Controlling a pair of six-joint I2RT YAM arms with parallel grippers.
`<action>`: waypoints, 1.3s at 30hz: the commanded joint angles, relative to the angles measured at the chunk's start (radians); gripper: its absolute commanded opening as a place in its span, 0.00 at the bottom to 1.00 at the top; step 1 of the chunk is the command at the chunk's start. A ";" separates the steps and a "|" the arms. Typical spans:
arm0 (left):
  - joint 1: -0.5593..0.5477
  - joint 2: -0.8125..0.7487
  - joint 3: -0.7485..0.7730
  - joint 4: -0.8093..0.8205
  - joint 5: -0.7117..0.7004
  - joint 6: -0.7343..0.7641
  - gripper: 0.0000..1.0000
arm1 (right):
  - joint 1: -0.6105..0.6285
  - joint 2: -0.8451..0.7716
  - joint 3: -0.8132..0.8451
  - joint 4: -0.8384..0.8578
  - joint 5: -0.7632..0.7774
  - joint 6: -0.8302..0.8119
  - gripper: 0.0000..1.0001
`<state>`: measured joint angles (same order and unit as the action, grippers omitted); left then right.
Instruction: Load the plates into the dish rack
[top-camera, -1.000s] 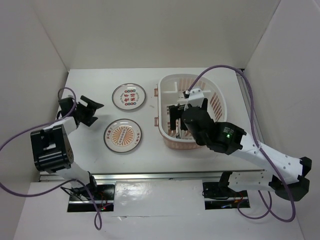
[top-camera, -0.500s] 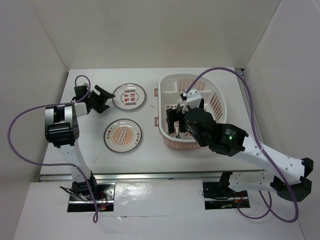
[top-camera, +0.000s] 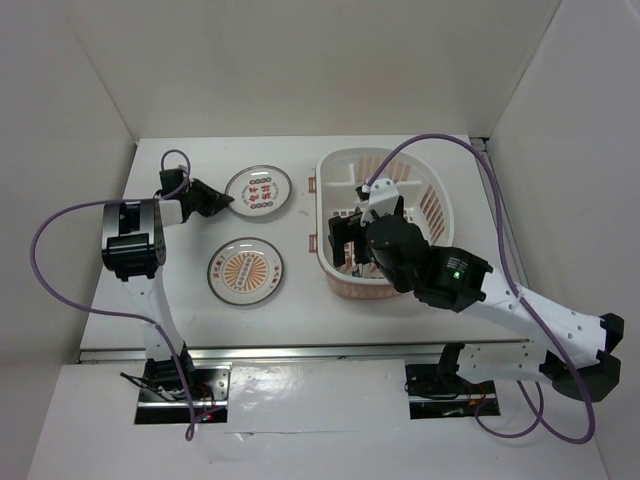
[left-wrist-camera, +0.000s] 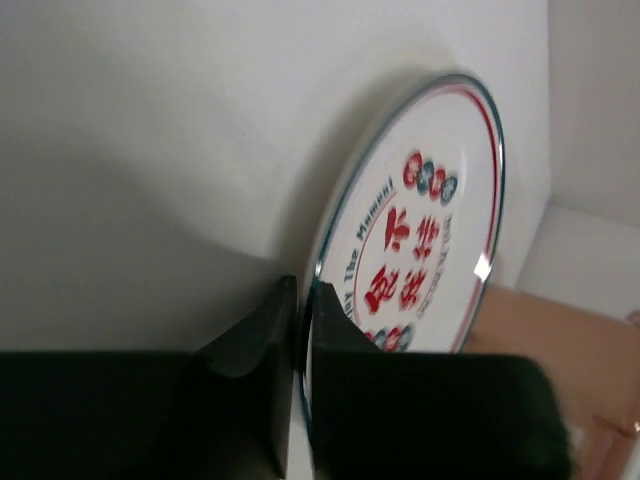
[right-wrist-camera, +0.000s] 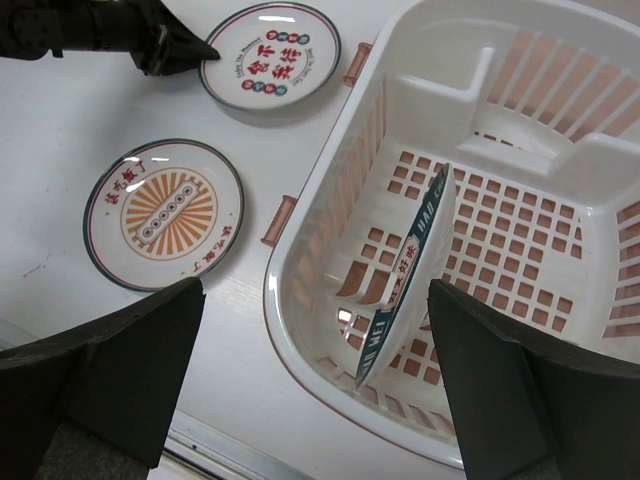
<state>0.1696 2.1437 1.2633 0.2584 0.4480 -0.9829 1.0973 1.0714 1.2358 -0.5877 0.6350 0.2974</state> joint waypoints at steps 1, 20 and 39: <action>0.007 0.076 0.048 -0.094 -0.015 0.013 0.08 | 0.009 0.004 0.007 0.052 0.008 -0.011 1.00; 0.002 -0.796 -0.281 -0.128 0.032 0.087 0.00 | -0.355 0.074 0.040 0.393 -0.645 -0.103 1.00; -0.252 -1.191 -0.446 -0.140 0.070 0.216 0.00 | -0.570 0.318 0.068 0.479 -0.949 -0.064 1.00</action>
<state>-0.0734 1.0035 0.8101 -0.0208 0.4625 -0.7578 0.5510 1.3746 1.3220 -0.1783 -0.2638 0.2241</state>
